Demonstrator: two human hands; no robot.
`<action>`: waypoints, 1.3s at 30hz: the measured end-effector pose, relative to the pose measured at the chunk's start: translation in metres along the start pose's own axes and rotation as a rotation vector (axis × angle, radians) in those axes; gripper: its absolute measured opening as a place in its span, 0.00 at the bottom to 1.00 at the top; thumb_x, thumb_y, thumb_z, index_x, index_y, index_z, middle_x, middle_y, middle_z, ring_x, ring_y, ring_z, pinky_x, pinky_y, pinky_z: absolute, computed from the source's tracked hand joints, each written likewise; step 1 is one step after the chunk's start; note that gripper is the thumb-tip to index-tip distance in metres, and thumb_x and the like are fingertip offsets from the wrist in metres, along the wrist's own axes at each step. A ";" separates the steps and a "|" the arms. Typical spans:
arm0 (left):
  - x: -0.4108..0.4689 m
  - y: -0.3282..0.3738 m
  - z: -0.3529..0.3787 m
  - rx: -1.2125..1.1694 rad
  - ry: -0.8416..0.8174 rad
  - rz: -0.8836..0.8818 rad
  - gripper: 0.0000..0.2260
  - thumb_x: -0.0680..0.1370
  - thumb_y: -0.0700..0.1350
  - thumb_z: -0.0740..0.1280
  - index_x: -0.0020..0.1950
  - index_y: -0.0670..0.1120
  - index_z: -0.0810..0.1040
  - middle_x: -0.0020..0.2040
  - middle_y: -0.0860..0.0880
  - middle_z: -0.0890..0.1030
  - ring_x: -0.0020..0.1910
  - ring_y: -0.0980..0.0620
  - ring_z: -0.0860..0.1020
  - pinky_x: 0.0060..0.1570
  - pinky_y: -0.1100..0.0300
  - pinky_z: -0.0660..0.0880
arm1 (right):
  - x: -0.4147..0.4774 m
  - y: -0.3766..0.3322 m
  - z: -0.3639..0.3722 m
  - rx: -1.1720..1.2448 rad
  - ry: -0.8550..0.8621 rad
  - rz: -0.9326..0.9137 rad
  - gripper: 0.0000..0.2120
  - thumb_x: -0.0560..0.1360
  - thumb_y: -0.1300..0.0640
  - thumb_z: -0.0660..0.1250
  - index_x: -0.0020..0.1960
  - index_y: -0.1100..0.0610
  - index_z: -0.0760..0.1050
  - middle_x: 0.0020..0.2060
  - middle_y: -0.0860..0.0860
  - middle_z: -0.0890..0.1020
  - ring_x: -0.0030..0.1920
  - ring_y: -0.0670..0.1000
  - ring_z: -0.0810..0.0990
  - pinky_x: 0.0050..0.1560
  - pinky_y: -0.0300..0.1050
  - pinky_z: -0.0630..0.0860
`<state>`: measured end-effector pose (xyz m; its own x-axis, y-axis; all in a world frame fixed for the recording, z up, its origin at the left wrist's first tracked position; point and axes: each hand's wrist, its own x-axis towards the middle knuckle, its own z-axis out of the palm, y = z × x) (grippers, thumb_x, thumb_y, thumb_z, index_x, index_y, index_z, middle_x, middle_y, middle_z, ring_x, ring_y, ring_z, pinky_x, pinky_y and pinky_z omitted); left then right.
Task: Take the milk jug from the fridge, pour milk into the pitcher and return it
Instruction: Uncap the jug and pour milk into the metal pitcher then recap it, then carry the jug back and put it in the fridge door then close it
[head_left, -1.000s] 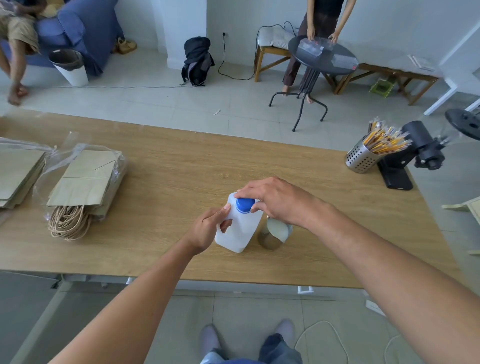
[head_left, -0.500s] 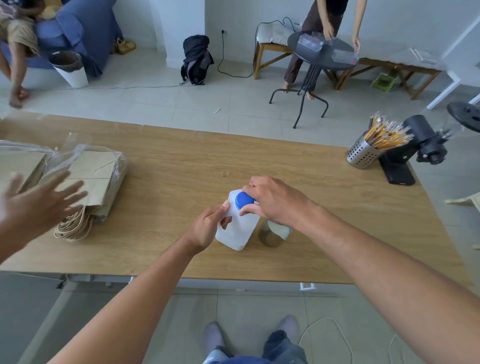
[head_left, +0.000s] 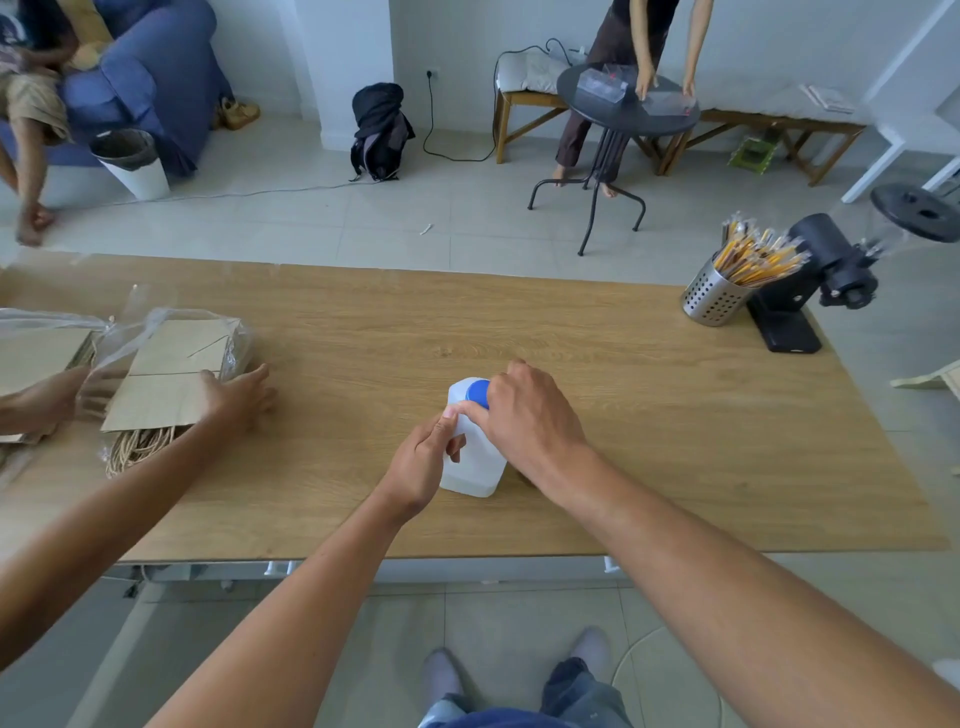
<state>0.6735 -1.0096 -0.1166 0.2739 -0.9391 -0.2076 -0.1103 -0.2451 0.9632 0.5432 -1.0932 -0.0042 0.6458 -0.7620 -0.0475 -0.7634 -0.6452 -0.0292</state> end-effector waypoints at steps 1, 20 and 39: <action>0.000 0.000 0.000 0.004 -0.003 -0.001 0.24 0.88 0.62 0.52 0.38 0.52 0.70 0.37 0.54 0.73 0.41 0.54 0.71 0.52 0.53 0.67 | -0.001 -0.004 0.003 -0.016 0.017 0.013 0.26 0.87 0.37 0.61 0.44 0.58 0.69 0.44 0.54 0.70 0.43 0.54 0.72 0.47 0.45 0.70; -0.003 0.006 -0.006 -0.005 -0.082 -0.051 0.30 0.92 0.56 0.53 0.39 0.36 0.67 0.39 0.45 0.72 0.43 0.48 0.70 0.52 0.52 0.66 | -0.027 0.038 0.068 0.704 -0.203 0.214 0.56 0.72 0.48 0.84 0.88 0.48 0.51 0.84 0.46 0.61 0.79 0.52 0.66 0.66 0.40 0.64; -0.100 0.018 0.047 -0.027 -0.160 -0.101 0.28 0.91 0.55 0.53 0.40 0.42 0.79 0.42 0.42 0.81 0.45 0.46 0.76 0.56 0.48 0.69 | -0.160 0.047 0.074 0.887 -0.047 0.212 0.42 0.72 0.51 0.84 0.78 0.45 0.64 0.67 0.42 0.73 0.63 0.47 0.75 0.49 0.36 0.71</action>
<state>0.5994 -0.9311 -0.0863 0.1265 -0.9370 -0.3256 -0.0640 -0.3352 0.9400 0.4031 -0.9979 -0.0717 0.5051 -0.8441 -0.1799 -0.6054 -0.1980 -0.7709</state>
